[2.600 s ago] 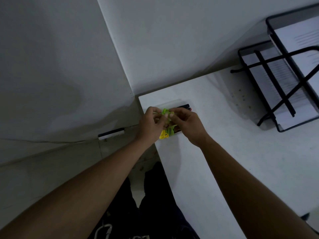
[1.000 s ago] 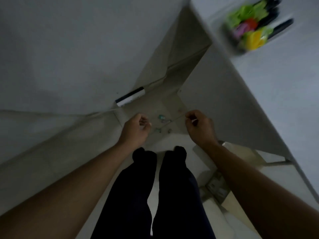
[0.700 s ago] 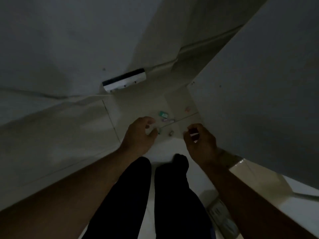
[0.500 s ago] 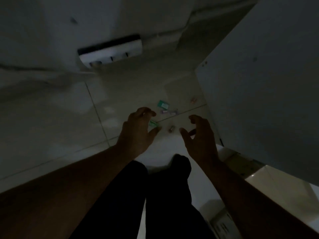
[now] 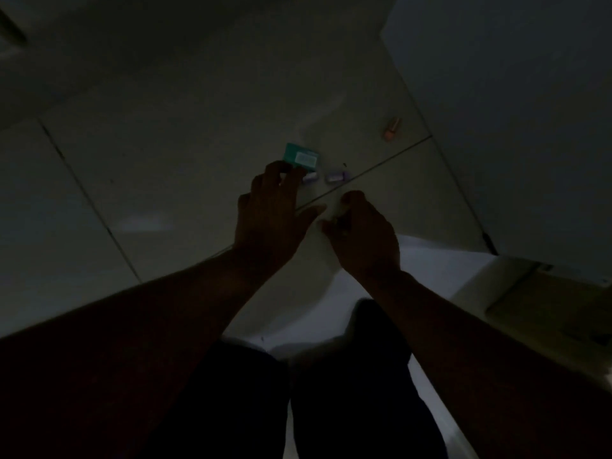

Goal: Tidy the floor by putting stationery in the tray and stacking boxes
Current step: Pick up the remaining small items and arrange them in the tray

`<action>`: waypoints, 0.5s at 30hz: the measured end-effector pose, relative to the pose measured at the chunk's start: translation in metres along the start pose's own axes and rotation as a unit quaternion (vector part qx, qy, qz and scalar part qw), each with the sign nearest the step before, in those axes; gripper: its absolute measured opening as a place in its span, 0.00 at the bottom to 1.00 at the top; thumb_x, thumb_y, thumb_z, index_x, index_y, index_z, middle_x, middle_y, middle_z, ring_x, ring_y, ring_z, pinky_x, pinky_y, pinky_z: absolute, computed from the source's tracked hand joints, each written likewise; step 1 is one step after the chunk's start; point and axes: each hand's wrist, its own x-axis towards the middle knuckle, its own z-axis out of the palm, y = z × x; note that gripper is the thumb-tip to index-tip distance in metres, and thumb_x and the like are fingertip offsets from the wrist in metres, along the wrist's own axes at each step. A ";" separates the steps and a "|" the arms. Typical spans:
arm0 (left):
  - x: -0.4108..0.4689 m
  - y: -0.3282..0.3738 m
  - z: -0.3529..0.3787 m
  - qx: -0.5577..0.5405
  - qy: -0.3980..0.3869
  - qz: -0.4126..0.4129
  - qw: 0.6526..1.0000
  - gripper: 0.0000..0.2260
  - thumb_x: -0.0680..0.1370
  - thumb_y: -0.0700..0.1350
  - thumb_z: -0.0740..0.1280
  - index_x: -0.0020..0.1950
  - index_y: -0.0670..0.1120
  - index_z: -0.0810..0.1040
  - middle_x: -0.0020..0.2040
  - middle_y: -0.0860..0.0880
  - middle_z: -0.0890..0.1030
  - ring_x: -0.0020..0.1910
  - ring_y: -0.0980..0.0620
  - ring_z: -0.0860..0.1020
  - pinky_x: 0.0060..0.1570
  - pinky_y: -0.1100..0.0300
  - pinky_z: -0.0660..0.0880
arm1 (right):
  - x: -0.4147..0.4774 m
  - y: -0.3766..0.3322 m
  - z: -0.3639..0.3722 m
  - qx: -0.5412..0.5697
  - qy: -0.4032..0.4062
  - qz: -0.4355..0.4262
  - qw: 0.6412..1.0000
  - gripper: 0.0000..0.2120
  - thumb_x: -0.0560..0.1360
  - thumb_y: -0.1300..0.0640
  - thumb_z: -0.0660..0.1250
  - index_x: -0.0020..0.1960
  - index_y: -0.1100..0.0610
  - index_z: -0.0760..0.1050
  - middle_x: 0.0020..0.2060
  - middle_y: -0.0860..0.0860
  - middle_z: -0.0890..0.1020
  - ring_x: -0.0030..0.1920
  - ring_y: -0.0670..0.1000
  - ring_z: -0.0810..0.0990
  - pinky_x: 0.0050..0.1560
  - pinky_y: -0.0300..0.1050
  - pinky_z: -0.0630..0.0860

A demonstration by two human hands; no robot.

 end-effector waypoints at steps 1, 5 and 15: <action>0.004 -0.001 0.004 0.001 -0.003 0.003 1.000 0.24 0.75 0.55 0.66 0.70 0.51 0.67 0.69 0.45 0.67 0.64 0.42 0.70 0.56 0.46 0.71 | 0.003 0.001 0.000 -0.015 0.025 -0.022 0.999 0.23 0.75 0.49 0.67 0.67 0.56 0.68 0.55 0.54 0.79 0.56 0.57 0.78 0.55 0.57 0.74; 0.019 -0.006 0.015 0.017 0.013 0.005 1.000 0.19 0.78 0.50 0.63 0.67 0.48 0.70 0.65 0.43 0.71 0.61 0.40 0.71 0.54 0.47 0.71 | 0.019 0.000 -0.008 -0.018 0.109 -0.080 0.991 0.22 0.78 0.54 0.64 0.69 0.60 0.68 0.60 0.57 0.78 0.60 0.58 0.76 0.60 0.56 0.73; 0.043 -0.006 0.026 0.085 0.045 -0.041 0.994 0.15 0.80 0.55 0.58 0.56 0.45 0.74 0.55 0.41 0.78 0.55 0.39 0.73 0.47 0.50 0.67 | 0.062 0.001 -0.025 -0.133 0.022 -0.193 0.972 0.13 0.79 0.54 0.61 0.59 0.59 0.77 0.55 0.60 0.72 0.54 0.59 0.72 0.50 0.50 0.71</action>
